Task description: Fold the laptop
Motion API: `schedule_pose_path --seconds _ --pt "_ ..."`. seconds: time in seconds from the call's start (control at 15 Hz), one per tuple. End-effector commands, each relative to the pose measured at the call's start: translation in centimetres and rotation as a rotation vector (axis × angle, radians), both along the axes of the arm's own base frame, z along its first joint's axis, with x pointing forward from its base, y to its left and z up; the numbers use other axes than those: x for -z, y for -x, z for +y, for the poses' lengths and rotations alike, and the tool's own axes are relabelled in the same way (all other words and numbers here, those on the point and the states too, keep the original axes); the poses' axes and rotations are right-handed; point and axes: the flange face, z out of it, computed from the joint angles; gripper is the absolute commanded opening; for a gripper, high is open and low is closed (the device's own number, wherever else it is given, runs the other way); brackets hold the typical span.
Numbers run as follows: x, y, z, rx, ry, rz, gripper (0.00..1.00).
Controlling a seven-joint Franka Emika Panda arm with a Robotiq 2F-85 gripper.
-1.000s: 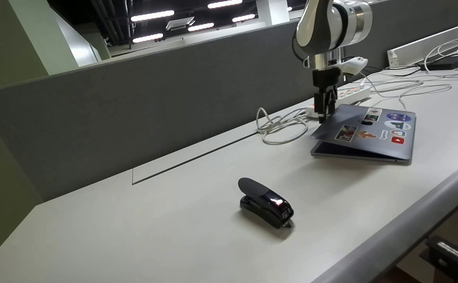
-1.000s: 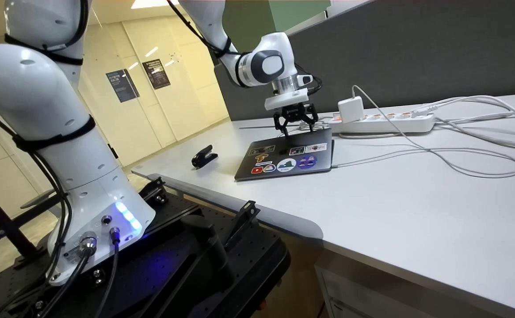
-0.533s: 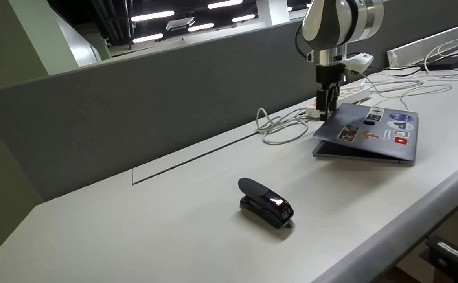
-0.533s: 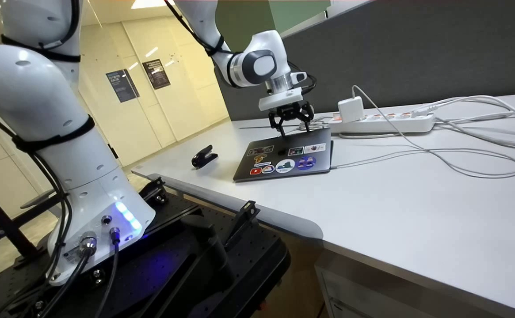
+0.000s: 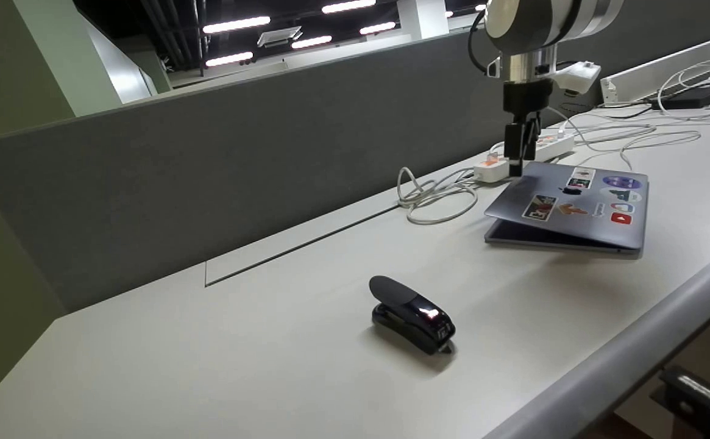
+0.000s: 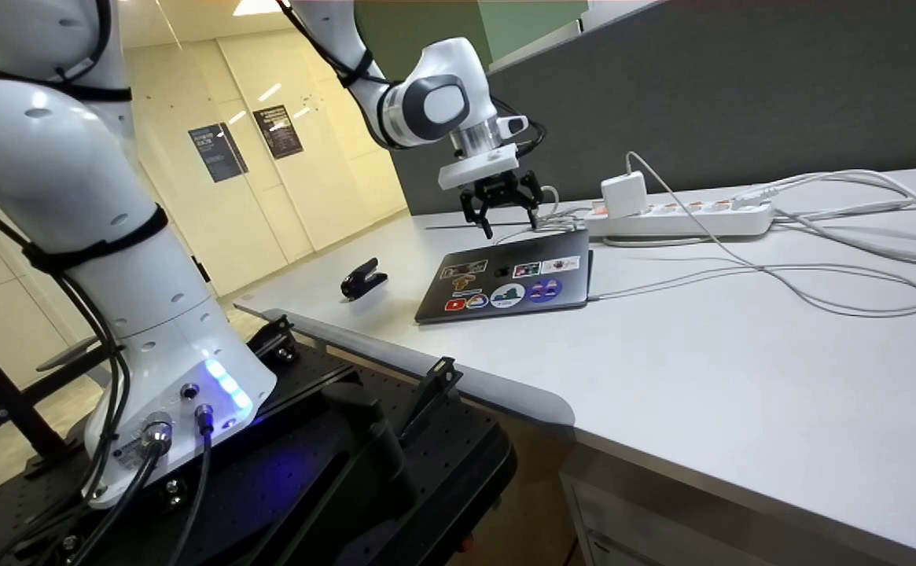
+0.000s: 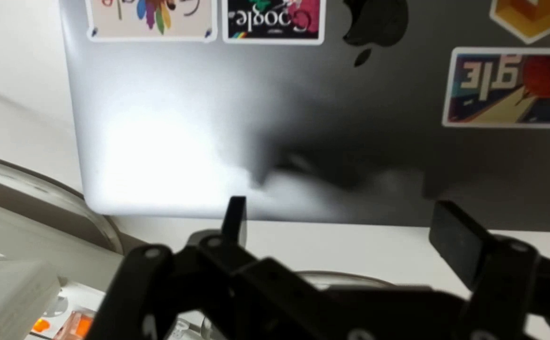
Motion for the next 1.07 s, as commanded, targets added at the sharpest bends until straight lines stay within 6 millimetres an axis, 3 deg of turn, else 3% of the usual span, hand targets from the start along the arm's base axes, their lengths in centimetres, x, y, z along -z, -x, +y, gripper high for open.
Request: schedule_pose_path --seconds 0.0,0.73,1.0 --pt "-0.6 1.7 0.0 -0.009 0.012 -0.029 1.0" --pt "3.9 0.6 1.4 -0.105 -0.096 -0.024 1.0" --pt "5.6 0.0 0.8 -0.149 -0.117 -0.003 1.0"
